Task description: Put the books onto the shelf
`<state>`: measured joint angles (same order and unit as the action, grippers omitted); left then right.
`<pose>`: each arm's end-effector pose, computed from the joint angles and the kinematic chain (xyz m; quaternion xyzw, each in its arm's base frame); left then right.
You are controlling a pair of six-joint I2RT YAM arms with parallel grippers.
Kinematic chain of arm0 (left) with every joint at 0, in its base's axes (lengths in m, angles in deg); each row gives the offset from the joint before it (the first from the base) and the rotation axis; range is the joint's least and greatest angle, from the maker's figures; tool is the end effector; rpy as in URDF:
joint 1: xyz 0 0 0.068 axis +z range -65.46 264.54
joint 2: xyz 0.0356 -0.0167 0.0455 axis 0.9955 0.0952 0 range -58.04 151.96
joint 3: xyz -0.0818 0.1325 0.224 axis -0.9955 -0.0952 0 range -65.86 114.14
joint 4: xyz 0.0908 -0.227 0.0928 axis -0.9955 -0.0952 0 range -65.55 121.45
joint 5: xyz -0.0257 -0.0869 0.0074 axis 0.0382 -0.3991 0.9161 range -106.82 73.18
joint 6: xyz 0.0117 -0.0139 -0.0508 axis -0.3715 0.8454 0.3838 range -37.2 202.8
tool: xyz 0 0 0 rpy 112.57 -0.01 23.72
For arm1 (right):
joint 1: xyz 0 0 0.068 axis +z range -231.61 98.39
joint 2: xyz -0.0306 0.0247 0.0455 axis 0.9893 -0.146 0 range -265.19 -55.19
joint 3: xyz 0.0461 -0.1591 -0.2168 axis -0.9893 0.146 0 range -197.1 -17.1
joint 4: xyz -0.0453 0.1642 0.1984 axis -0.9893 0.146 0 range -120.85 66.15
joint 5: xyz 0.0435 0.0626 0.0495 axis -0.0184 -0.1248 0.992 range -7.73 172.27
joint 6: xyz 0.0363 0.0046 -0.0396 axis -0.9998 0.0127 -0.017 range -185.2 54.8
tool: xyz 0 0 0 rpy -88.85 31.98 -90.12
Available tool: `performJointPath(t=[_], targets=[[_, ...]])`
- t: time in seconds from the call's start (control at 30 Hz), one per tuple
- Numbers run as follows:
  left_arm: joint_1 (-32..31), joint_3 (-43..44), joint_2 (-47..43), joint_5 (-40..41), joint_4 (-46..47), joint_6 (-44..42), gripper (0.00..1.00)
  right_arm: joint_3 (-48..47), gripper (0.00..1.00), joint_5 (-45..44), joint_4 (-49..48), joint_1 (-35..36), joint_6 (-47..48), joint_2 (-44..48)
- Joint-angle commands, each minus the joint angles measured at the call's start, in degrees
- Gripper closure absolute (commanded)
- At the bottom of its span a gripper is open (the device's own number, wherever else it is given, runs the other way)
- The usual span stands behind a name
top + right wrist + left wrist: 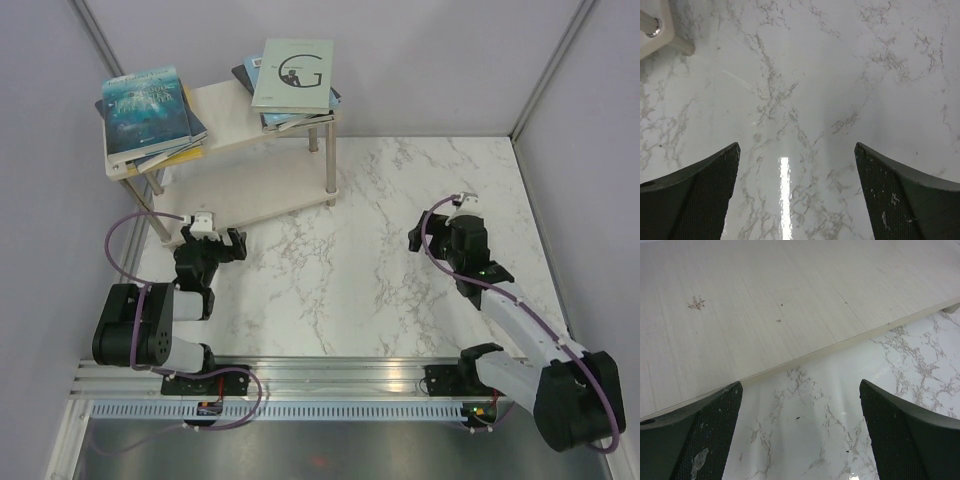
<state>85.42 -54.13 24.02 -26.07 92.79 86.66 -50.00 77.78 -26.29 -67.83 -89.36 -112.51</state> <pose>0.2305 -0.0022 0.1473 0.0209 0.7594 -0.0782 0.6455 0.2153 0.0499 0.2360 0.0978 0.8555 0.1330 0.4908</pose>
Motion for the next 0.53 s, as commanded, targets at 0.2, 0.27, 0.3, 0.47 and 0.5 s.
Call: performJointPath(t=[0.2, 0.27, 0.3, 0.47, 0.5], targets=[[0.0, 1.5, 0.1, -0.7, 2.7, -3.8, 0.0, 2.7, 0.02, -9.4, -30.5, -0.9, 10.4, -19.0], [-0.1, 1.6, 0.2, -0.8, 2.6, -3.8, 0.0, -0.5, 0.02, -12.8, -30.7, -0.9, 10.0, -23.1], [0.0, 1.7, 0.3, -0.5, 2.4, -3.8, 0.0, -1.6, 0.02, -13.9, -30.3, -0.9, 9.1, -24.2], [0.1, 1.8, 0.1, -0.5, 2.2, -3.7, 0.0, -7.7, 0.02, -10.6, -24.5, -0.8, 15.8, -28.1], [0.0, 1.8, 0.1, -0.4, 2.4, -3.7, 0.0, -7.1, 0.02, -9.8, -24.9, -0.9, 17.4, -27.5]])
